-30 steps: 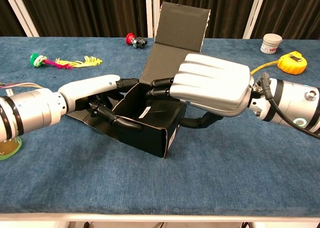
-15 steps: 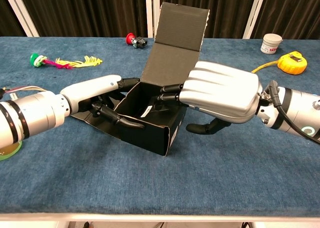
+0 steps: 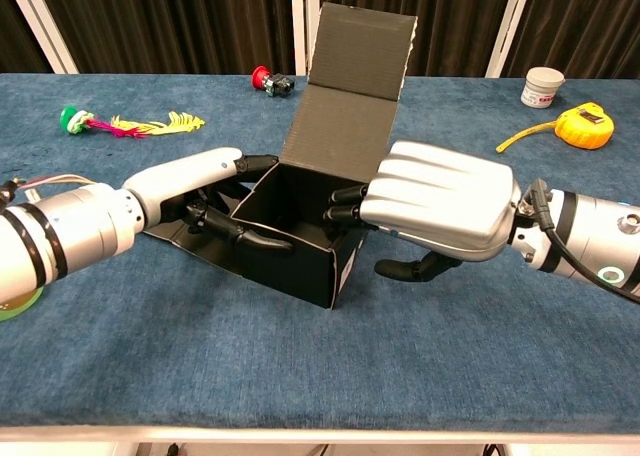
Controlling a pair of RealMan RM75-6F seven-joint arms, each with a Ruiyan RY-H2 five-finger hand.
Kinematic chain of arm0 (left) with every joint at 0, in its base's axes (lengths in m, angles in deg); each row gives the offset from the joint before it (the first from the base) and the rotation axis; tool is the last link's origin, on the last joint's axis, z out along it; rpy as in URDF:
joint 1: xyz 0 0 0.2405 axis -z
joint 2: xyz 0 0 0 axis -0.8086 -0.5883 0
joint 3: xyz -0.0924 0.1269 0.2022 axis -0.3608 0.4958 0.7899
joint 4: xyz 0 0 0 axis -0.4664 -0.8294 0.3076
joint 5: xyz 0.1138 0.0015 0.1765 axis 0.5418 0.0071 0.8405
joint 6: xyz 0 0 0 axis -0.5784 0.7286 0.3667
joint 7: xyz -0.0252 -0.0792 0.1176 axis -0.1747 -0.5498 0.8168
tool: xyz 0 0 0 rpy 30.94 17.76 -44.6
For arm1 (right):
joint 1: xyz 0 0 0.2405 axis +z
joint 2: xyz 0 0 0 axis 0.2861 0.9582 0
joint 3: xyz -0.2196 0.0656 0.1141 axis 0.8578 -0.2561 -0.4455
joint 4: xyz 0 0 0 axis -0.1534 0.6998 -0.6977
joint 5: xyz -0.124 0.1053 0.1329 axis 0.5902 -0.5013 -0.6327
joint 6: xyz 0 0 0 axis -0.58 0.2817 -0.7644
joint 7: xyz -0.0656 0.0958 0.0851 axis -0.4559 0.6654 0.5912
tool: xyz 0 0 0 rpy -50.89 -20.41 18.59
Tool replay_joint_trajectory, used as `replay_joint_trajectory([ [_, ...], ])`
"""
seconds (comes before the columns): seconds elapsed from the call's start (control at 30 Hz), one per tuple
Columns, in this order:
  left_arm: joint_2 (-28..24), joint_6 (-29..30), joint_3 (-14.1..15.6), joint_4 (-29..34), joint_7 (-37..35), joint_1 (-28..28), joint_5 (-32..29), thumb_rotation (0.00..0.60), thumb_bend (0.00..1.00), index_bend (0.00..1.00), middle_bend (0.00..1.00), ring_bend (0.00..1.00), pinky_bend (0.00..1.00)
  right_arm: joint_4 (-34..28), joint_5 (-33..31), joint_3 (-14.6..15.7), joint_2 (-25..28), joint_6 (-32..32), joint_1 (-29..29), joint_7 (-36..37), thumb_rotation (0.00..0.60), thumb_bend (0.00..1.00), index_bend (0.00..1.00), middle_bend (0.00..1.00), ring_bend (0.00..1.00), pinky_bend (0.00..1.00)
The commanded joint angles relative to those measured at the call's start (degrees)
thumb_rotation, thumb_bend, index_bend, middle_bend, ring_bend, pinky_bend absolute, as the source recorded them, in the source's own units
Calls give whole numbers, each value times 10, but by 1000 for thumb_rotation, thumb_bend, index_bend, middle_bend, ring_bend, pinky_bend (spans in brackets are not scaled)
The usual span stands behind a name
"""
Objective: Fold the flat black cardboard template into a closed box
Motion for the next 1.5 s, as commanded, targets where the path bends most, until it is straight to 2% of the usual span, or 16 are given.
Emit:
replay_joint_trajectory([
  [0.03,1,1,-1,-1,0,-1,0,492,0,304,379,525,883,2,0,1,-1,-5,1,0,600,379,547,498,717,1000],
  [0.23,4,6,-4,-4,-4,-6,-2,535,0,308,380,527,884,8,0,-4,-4,-6,6,7,600,413,788,677,736,1000],
  [0.33,4,10,-4,-4,-5,-8,-1,579,0,315,380,529,884,11,0,-7,-4,-8,9,3,600,420,937,814,748,1000],
  [0.4,3,10,-4,-2,-4,-9,0,595,0,316,381,529,884,14,0,-9,-4,-10,11,3,600,421,994,896,768,1000],
  [0.53,2,12,-2,-2,2,-10,1,600,0,316,381,529,884,21,1,-11,-4,-3,10,2,600,420,1000,961,790,1000],
  [0.67,3,13,-3,-2,6,-11,0,599,0,316,380,529,884,27,3,-10,-1,2,8,-1,600,402,998,953,786,1000],
  [0.7,4,14,-3,-2,7,-11,1,599,0,315,379,529,885,29,4,-9,0,4,7,-2,600,391,968,900,781,1000],
  [0.77,4,16,-4,0,9,-11,3,599,0,300,370,528,884,33,5,-8,2,6,7,-4,600,369,831,756,767,1000],
  [0.83,4,18,-4,1,14,-11,5,598,0,274,351,527,882,34,3,-10,4,9,5,-2,600,295,601,548,750,1000],
  [0.87,4,19,-4,1,17,-10,6,599,0,259,339,526,881,34,2,-12,5,11,5,0,600,263,537,489,747,1000],
  [0.93,4,22,-4,2,25,-10,8,599,0,227,305,524,878,35,-2,-16,5,14,5,2,600,180,350,342,735,1000],
  [1.03,5,29,-2,5,36,-11,13,599,0,177,243,505,867,41,-5,-21,4,20,4,10,600,103,182,241,726,1000],
  [1.13,5,38,-1,9,43,-13,19,599,0,152,202,432,834,49,-5,-23,2,28,3,19,600,68,92,193,724,1000],
  [1.23,2,48,1,13,53,-15,27,599,0,140,169,290,799,53,-6,-25,2,35,3,25,600,54,28,154,721,1000],
  [1.37,-8,74,3,22,68,-23,41,598,0,136,134,199,699,40,-9,-29,13,65,-10,33,600,53,11,140,718,1000],
  [1.5,-32,110,10,42,88,-38,64,595,0,129,117,169,641,-15,-36,-24,46,102,-53,53,600,53,31,195,717,1000],
])
